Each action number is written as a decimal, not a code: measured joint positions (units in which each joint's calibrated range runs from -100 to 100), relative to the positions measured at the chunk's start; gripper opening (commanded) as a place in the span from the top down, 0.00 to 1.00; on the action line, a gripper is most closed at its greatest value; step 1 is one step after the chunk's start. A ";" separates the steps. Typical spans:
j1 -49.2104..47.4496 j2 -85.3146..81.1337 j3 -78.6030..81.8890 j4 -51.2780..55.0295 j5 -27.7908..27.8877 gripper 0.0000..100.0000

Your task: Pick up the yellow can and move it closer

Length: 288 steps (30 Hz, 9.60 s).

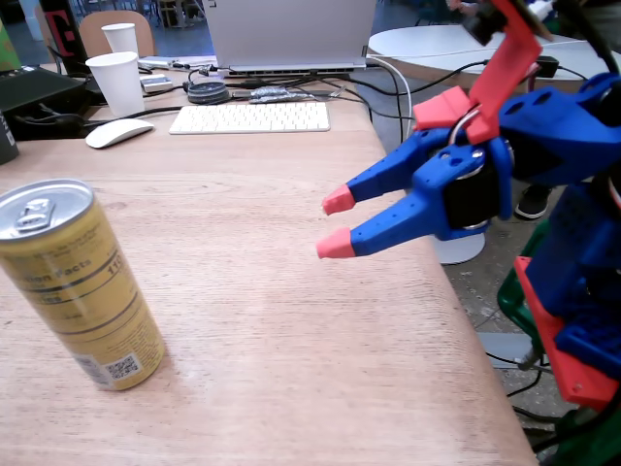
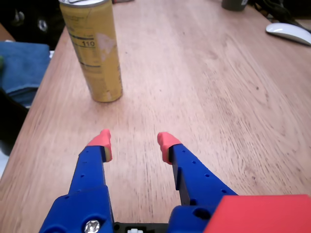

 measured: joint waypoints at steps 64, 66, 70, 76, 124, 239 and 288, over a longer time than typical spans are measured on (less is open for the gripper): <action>-4.60 120.80 -60.23 -80.75 -0.54 0.36; -4.79 123.91 -65.01 -80.75 -0.54 0.36; -5.35 129.53 -73.40 -80.75 -0.54 0.36; -12.21 133.33 -80.25 -80.75 -0.54 0.36; -12.02 91.14 -48.33 -65.84 -0.15 0.76; 0.28 1.04 -0.09 -10.93 -0.49 0.77; 0.28 1.04 -0.09 -10.93 -0.49 0.77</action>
